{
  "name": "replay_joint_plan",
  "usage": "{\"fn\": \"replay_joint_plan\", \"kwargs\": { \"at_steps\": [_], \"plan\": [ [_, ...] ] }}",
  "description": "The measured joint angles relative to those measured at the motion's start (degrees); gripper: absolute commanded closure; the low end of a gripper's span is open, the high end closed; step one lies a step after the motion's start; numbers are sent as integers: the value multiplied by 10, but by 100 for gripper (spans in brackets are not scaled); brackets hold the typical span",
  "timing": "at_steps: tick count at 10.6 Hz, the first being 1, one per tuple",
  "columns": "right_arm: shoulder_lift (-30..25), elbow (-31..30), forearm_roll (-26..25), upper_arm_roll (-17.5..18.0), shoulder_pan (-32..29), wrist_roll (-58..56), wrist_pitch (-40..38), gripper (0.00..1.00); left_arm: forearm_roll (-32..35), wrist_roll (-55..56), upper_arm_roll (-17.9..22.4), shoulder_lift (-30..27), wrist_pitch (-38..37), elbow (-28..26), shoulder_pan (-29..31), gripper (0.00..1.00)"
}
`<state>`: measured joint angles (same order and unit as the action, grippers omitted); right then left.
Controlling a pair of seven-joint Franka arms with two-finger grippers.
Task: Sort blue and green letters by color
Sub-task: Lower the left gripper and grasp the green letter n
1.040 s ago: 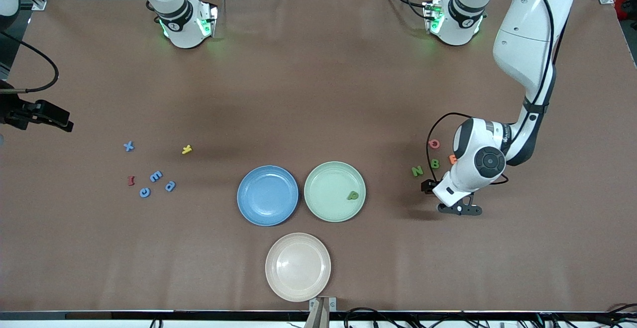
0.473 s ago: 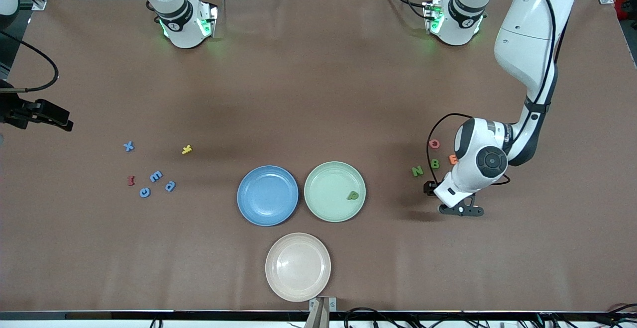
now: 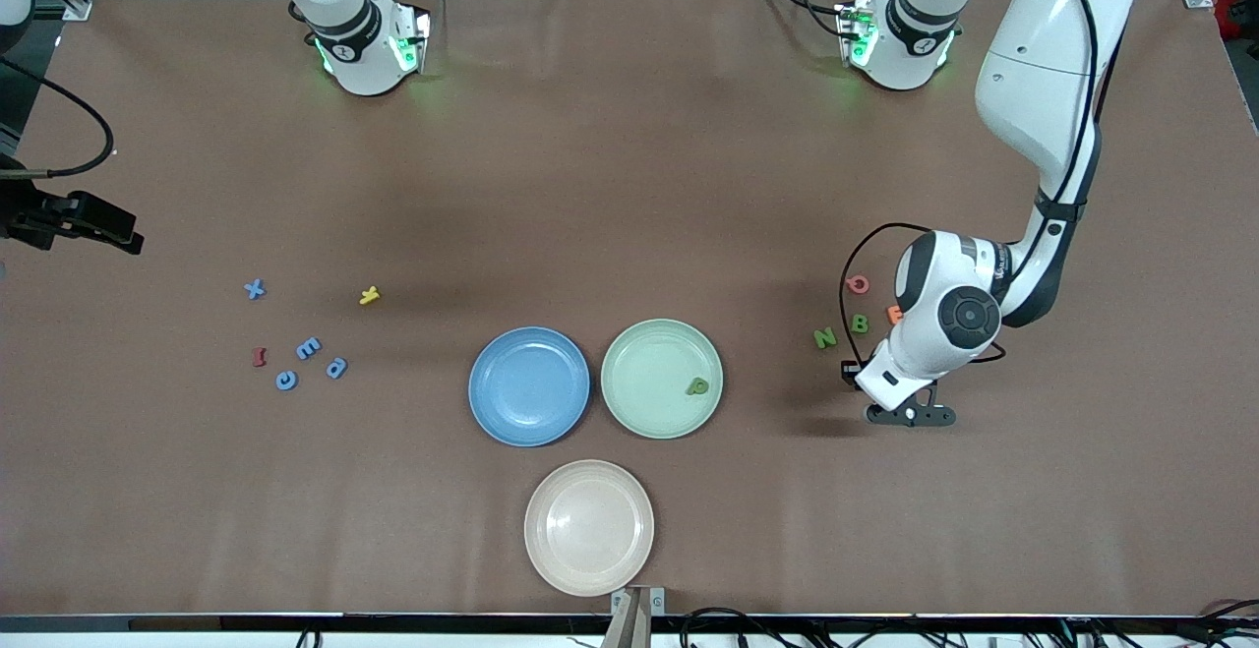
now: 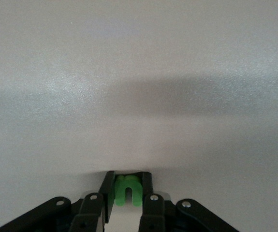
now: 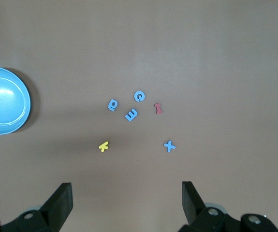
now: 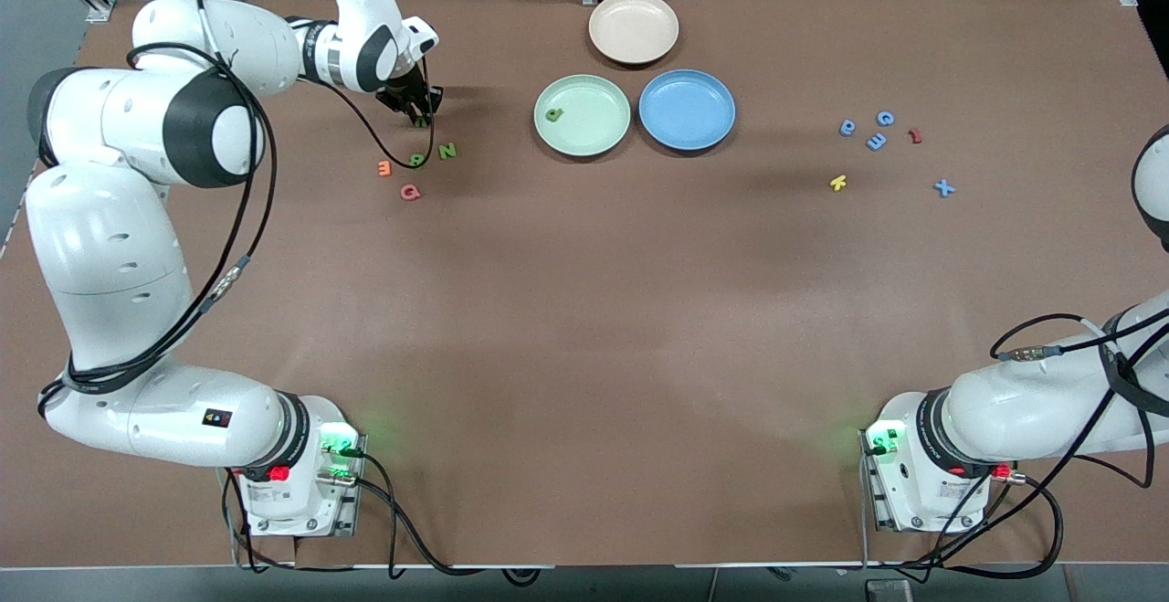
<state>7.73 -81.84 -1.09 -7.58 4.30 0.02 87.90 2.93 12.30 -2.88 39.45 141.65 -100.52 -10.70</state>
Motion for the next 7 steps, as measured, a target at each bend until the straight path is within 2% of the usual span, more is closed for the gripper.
{"fn": "replay_joint_plan", "kwargs": {
  "at_steps": [7],
  "plan": [
    [0, 2, 0, 0, 0, 0, -1, 0, -1, 63, -17, -11, 2, 20, 0, 100]
  ]
}}
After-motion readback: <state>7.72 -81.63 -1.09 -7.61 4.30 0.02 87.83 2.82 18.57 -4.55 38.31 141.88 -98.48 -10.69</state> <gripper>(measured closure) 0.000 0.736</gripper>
